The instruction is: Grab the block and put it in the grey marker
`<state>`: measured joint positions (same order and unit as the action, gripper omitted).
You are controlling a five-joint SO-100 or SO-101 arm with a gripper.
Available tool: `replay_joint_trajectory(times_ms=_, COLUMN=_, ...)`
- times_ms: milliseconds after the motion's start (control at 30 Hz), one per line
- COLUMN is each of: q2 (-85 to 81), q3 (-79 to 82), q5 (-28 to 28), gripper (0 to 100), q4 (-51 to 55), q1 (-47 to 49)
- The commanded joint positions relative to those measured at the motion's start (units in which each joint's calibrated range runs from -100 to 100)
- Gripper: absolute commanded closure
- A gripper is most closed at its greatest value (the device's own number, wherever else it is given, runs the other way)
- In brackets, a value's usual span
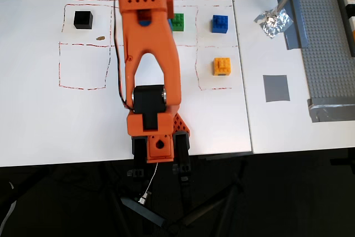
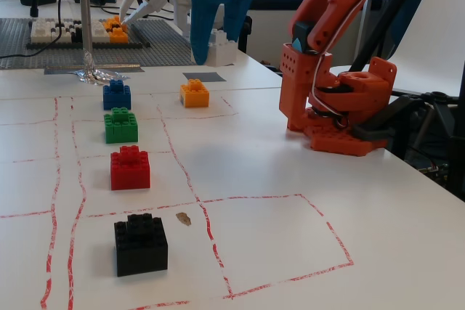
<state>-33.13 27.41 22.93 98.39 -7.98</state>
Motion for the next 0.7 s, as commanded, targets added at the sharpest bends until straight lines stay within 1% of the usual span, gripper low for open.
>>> replay_joint_trajectory(times_ms=0, q2=-4.4, q3=-1.2, q5=6.0, gripper=100, q4=0.9, q1=-15.3)
replay_joint_trajectory(times_ms=200, q2=-1.3, q3=0.1, q5=13.8, gripper=100, q4=-2.5, q1=-37.4)
replay_joint_trajectory(times_ms=333, q2=3.2, q3=0.5, q5=18.2, gripper=100, q4=-9.9, q1=-49.9)
replay_joint_trajectory(times_ms=500, q2=13.1, q3=-2.6, q5=22.2, gripper=100, q4=-19.0, q1=-61.4)
replay_joint_trajectory(times_ms=667, q2=24.9, q3=-11.4, q5=24.2, gripper=100, q4=-23.7, q1=-68.8)
